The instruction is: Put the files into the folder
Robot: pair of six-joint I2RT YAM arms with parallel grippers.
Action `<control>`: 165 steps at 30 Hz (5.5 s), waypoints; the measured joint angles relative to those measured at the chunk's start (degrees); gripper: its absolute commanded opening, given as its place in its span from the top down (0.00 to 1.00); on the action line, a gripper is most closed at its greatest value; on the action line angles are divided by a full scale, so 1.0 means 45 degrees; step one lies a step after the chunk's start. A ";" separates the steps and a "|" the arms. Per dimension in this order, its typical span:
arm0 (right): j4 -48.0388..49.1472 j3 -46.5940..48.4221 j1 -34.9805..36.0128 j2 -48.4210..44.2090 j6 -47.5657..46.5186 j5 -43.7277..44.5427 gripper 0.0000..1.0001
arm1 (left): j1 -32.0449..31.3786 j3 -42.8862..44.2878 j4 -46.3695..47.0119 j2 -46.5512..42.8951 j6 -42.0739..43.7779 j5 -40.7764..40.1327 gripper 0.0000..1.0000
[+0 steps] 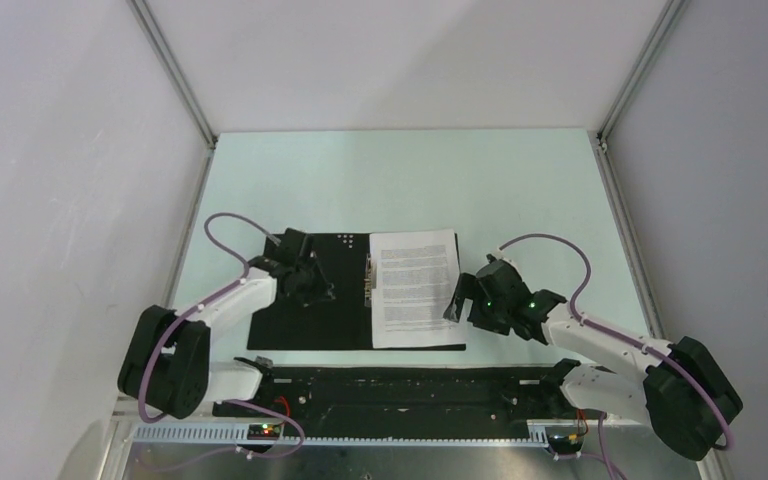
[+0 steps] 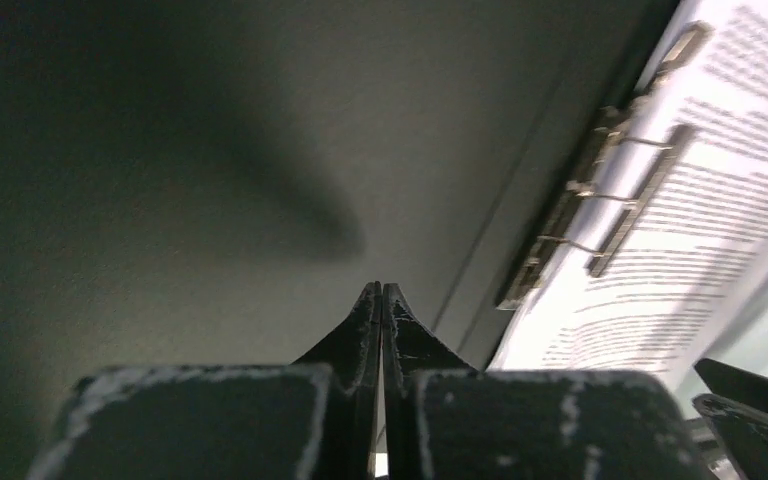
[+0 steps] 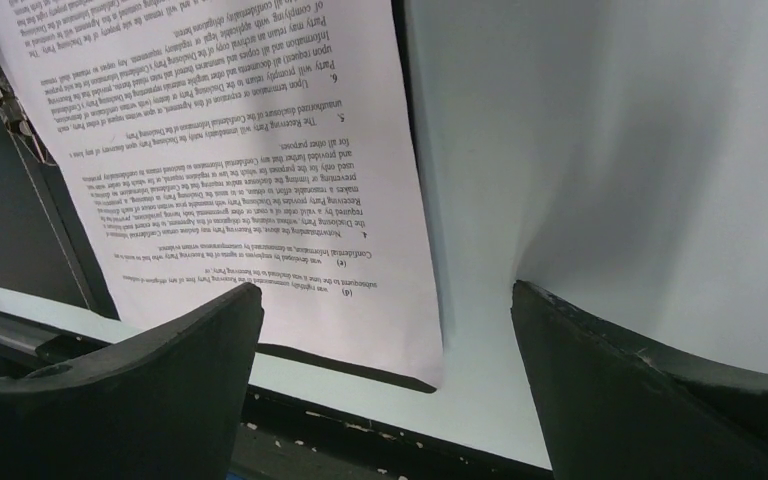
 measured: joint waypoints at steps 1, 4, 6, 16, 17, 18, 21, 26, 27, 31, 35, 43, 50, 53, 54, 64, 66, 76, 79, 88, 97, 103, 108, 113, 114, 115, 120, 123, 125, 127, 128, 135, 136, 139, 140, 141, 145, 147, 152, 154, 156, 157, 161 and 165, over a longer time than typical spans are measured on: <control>0.0175 -0.0068 0.0034 -0.0029 0.0053 -0.0005 0.01 | -0.0019 -0.0253 -0.0068 -0.0068 -0.0117 -0.0087 1.00; 0.0782 -0.0262 0.0209 -0.0010 0.0204 -0.0078 0.01 | -0.0233 -0.0821 -0.0058 -0.0199 -0.0568 -0.0355 1.00; 0.1180 -0.0296 0.0364 0.0126 0.0296 -0.0097 0.00 | -0.0461 -0.0981 -0.0053 -0.0189 -0.0869 -0.0568 1.00; 0.1982 -0.0282 0.1355 0.0525 0.0719 0.0199 0.01 | -0.1044 -0.1039 0.0685 0.0243 -0.2176 -0.0850 1.00; 0.1943 -0.0277 0.1413 0.0510 0.0758 0.0243 0.01 | -0.1049 -0.1039 0.0729 0.0262 -0.2244 -0.0850 1.00; 0.1889 -0.0267 0.1452 0.0500 0.0782 0.0253 0.01 | -0.1054 -0.1035 0.0777 0.0287 -0.2263 -0.0840 1.00; 0.1705 -0.0209 0.1554 0.0500 0.0855 0.0243 0.01 | -0.1078 -0.1015 0.0865 0.0350 -0.2278 -0.0840 1.00; 0.1564 -0.0160 0.1622 0.0510 0.0908 0.0253 0.01 | -0.1078 -0.1010 0.0908 0.0369 -0.2278 -0.0826 1.00; 0.1520 -0.0146 0.1647 0.0510 0.0928 0.0262 0.01 | -0.1078 -0.1010 0.0913 0.0369 -0.2288 -0.0831 1.00; 0.1030 0.0015 0.1719 0.0510 0.0986 0.0325 0.01 | -0.1078 -0.1010 0.0923 0.0364 -0.2302 -0.0831 1.00; 0.0092 0.0457 0.1817 0.0563 0.0942 0.0656 0.00 | -0.1093 -0.1010 0.0923 0.0350 -0.2302 -0.0840 1.00; -0.1540 0.3725 0.2764 0.2152 0.0699 0.1923 0.09 | -0.1083 -0.0831 0.0709 0.0330 -0.1593 -0.0743 1.00; -0.1899 0.8034 0.3060 0.6611 0.0199 0.2487 0.32 | -0.0369 0.0578 0.0432 0.0889 -0.0729 -0.0083 1.00; -0.2055 0.9704 0.3118 0.8369 -0.0024 0.2676 0.39 | 0.0097 0.0622 0.0505 0.0889 -0.0680 0.0170 1.00; -0.2113 1.0205 0.3143 0.8840 -0.0092 0.2739 0.40 | 0.0282 0.0554 0.0525 0.0889 -0.0685 0.0243 1.00; -0.3283 1.3697 0.3453 1.1691 -0.0461 0.3371 0.60 | 0.2497 -0.1943 0.0471 -0.0874 -0.1253 0.0865 1.00; -0.3487 1.3809 0.3497 1.1939 -0.0461 0.3390 0.61 | 0.2516 -0.2244 0.0486 -0.1282 -0.1321 0.0869 1.00; -0.3803 1.4290 0.3551 1.2692 -0.0505 0.3390 0.68 | 0.2574 -0.2866 0.0461 -0.2181 -0.1608 0.0865 1.00; -0.3842 1.4426 0.3551 1.2692 -0.0568 0.3395 0.74 | 0.2594 -0.2866 0.0461 -0.2181 -0.1627 0.0865 1.00; -0.3997 1.4542 0.3604 1.2730 -0.0597 0.3395 0.70 | 0.2637 -0.2880 0.0466 -0.2181 -0.1642 0.0869 1.00; -0.3959 1.4542 0.3619 1.3129 -0.0607 0.3128 0.79 | 0.2686 -0.2939 0.0520 -0.2225 -0.1690 0.0899 1.00; -0.3925 1.4547 0.3662 1.3202 -0.0588 0.3055 0.82 | 0.2735 -0.2968 0.0554 -0.2229 -0.1690 0.0947 1.00; -0.3963 1.4547 0.3730 1.3202 -0.0588 0.3113 0.81 | 0.2759 -0.3002 0.0593 -0.2239 -0.1695 0.0971 1.00; -0.4070 1.4401 0.3968 1.3124 -0.0588 0.3157 0.76 | 0.2769 -0.3002 0.0607 -0.2239 -0.1695 0.0976 1.00; -0.3997 1.4285 0.4046 1.3104 -0.0563 0.3215 0.74 | 0.2769 -0.3002 0.0607 -0.2239 -0.1695 0.0976 1.00; -0.3929 1.4202 0.4095 1.3051 -0.0549 0.3274 0.72 | 0.2773 -0.3002 0.0607 -0.2239 -0.1695 0.0976 1.00; -0.3939 1.3707 0.4260 1.2692 -0.0544 0.3327 0.62 | 0.2778 -0.3002 0.0627 -0.2229 -0.1690 0.0962 1.00; -0.3949 1.3474 0.4337 1.2526 -0.0534 0.3351 0.61 | 0.2788 -0.3002 0.0656 -0.2210 -0.1695 0.0967 1.00; -0.3905 1.3294 0.4464 1.2415 -0.0529 0.3235 0.60 | 0.2793 -0.2997 0.0665 -0.2195 -0.1695 0.0967 1.00; -0.3823 1.3138 0.4614 1.2327 -0.0525 0.3196 0.59 | 0.2798 -0.2997 0.0675 -0.2191 -0.1695 0.0971 1.00; -0.3774 1.3070 0.4658 1.2269 -0.0525 0.3162 0.59 | 0.2798 -0.2997 0.0685 -0.2181 -0.1700 0.0971 1.00; -0.3517 1.2220 0.4745 1.1069 -0.0529 0.2958 0.52 | 0.2803 -0.2992 0.0763 -0.2132 -0.1700 0.0981 1.00; -0.3517 1.2148 0.4731 1.0856 -0.0529 0.2948 0.52 | 0.2803 -0.2992 0.0763 -0.2132 -0.1700 0.0981 1.00; -0.3512 1.2046 0.4653 1.0112 -0.0544 0.2948 0.52 | 0.2803 -0.2968 0.0772 -0.2079 -0.1700 0.0986 1.00; -0.3502 1.2046 0.4605 0.9845 -0.0544 0.2939 0.52 | 0.2803 -0.2958 0.0772 -0.2069 -0.1700 0.0986 1.00; -0.3468 1.2046 0.4556 0.9602 -0.0544 0.2939 0.52 | 0.2803 -0.2939 0.0787 -0.2030 -0.1700 0.0996 1.00; -0.3245 1.2046 0.4138 0.8990 -0.0549 0.2871 0.53 | 0.2822 -0.2939 0.0806 -0.2016 -0.1700 0.1020 1.00; -0.3060 1.2046 0.3759 0.8966 -0.0549 0.2788 0.53 | 0.2822 -0.2939 0.0811 -0.2011 -0.1700 0.1020 1.00; -0.3235 1.3138 0.3050 1.0224 -0.0661 0.2608 0.54 | 0.2837 -0.2939 0.0850 -0.1982 -0.1700 0.1030 1.00; -0.3254 1.3911 0.3041 1.1026 -0.0738 0.2511 0.55 | 0.2846 -0.2934 0.0855 -0.1972 -0.1700 0.1054 1.00; -0.3245 1.4464 0.3128 1.1686 -0.0787 0.2424 0.55 | 0.2851 -0.2924 0.0850 -0.1972 -0.1685 0.1064 1.00; -0.3254 1.4547 0.3177 1.1851 -0.0797 0.2385 0.55 | 0.2856 -0.2924 0.0855 -0.1977 -0.1676 0.1073 1.00; -0.3371 1.4552 0.3366 1.2123 -0.0792 0.2186 0.62 | 0.2866 -0.2812 0.0665 -0.2093 -0.1321 0.1059 0.99; -0.3356 1.4552 0.3599 1.2162 -0.0821 0.2108 0.64 | 0.2992 -0.2059 0.0058 -0.2487 -0.0879 0.1073 0.99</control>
